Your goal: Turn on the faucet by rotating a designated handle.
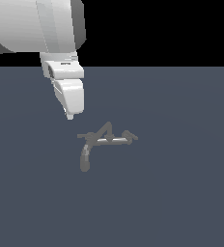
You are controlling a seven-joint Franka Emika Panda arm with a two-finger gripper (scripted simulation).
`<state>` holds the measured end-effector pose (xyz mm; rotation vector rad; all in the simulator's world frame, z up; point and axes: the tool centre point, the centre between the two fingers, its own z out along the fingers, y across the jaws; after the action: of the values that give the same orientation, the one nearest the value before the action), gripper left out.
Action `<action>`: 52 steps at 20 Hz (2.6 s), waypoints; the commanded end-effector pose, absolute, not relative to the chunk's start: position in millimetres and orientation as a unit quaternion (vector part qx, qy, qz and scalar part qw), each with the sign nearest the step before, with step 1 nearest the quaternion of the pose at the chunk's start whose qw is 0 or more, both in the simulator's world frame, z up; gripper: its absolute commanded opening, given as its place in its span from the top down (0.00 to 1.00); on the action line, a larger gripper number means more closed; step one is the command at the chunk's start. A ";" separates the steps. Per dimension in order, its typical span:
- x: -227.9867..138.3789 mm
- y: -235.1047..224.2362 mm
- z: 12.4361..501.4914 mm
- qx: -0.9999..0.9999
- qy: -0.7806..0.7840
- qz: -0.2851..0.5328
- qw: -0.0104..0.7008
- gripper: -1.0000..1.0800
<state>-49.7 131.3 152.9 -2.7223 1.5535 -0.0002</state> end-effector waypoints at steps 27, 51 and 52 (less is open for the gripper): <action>20.7 111.7 60.3 -0.782 0.624 0.000 -0.001 1.00; -37.9 127.2 60.3 -0.786 0.618 0.000 0.004 1.00; -39.9 123.0 60.4 -0.786 0.619 0.000 0.004 1.00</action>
<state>-39.0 128.0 60.9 -2.4657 1.9324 0.0014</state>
